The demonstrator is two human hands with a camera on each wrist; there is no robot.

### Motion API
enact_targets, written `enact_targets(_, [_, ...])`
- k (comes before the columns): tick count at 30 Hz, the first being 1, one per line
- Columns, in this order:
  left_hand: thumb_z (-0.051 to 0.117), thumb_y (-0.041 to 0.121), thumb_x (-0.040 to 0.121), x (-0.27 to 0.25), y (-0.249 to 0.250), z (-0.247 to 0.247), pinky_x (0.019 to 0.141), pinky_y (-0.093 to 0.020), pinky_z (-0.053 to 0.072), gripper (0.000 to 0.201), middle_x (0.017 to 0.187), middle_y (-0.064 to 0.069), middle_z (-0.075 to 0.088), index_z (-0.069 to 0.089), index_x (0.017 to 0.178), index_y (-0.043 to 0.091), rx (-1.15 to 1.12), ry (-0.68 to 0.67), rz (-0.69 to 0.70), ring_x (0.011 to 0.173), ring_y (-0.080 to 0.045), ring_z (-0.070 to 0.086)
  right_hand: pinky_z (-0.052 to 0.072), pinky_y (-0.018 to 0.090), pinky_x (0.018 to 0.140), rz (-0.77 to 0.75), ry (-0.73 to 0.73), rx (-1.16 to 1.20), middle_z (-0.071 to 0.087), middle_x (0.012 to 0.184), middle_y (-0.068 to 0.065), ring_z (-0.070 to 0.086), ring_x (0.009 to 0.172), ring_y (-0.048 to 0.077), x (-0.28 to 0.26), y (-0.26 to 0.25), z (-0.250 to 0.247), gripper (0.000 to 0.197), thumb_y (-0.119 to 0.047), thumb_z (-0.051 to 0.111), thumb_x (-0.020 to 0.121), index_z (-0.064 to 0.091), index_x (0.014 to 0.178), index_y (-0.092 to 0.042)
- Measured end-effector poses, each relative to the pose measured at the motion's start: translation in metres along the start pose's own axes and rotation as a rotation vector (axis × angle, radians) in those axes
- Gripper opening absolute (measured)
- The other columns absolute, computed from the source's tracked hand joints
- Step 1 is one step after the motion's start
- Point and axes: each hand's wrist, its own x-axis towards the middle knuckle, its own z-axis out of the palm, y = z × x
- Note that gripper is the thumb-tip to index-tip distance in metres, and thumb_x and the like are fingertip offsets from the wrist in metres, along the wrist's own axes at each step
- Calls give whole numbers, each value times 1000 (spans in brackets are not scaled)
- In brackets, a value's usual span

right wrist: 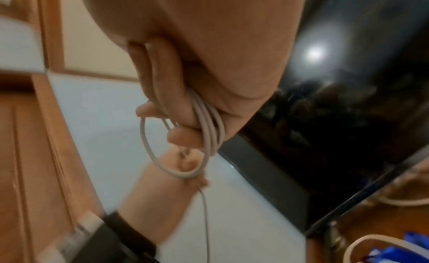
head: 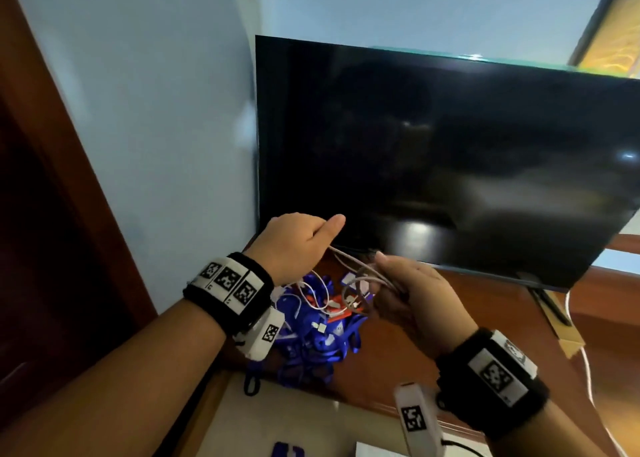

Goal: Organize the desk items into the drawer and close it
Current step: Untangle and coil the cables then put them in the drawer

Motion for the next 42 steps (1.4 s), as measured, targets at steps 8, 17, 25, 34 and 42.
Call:
enact_targets(8, [36, 61, 106, -36, -22, 49, 56, -35, 27, 59, 54, 8, 27, 32, 61, 23, -417, -153, -232, 46, -12, 25, 47, 35, 69, -26, 73, 443, 34, 54, 1, 33, 43, 18, 12, -19, 13, 37, -39, 40, 108, 48, 79, -17])
enact_targets(17, [33, 59, 107, -83, 3, 36, 57, -25, 36, 59, 49, 9, 45, 66, 77, 20, -248, -364, -130, 47, -6, 42, 51, 19, 85, -145, 387, -145, 76, 108, 1, 72, 99, 18, 25, 7, 8, 29, -33, 38, 111, 54, 114, -9])
enact_targets(25, [31, 55, 108, -56, 19, -9, 78, -39, 46, 57, 66, 3, 56, 52, 67, 22, 177, -81, 160, 67, -15, 54, 41, 26, 49, 17, 142, -487, 50, 59, 3, 47, 46, 11, 19, 49, 19, 37, -30, 43, 109, 38, 87, -1])
enact_targets(34, [27, 77, 95, -36, -13, 10, 77, -12, 43, 71, 76, 23, 64, 70, 101, 22, -452, -298, -46, 73, 6, 58, 24, 18, 41, 93, -17, 131, 24, 55, 0, 19, 47, 11, 5, 35, 25, 34, -35, 53, 100, 56, 81, -7])
enact_targets(42, [44, 65, 101, -53, -21, 44, 70, -46, 50, 45, 76, -6, 58, 59, 95, 23, -522, -200, 46, 70, -27, 55, 40, 36, 69, 106, -144, 437, 32, 55, 6, 32, 45, 20, 6, 34, 16, 37, -32, 43, 105, 55, 81, -6])
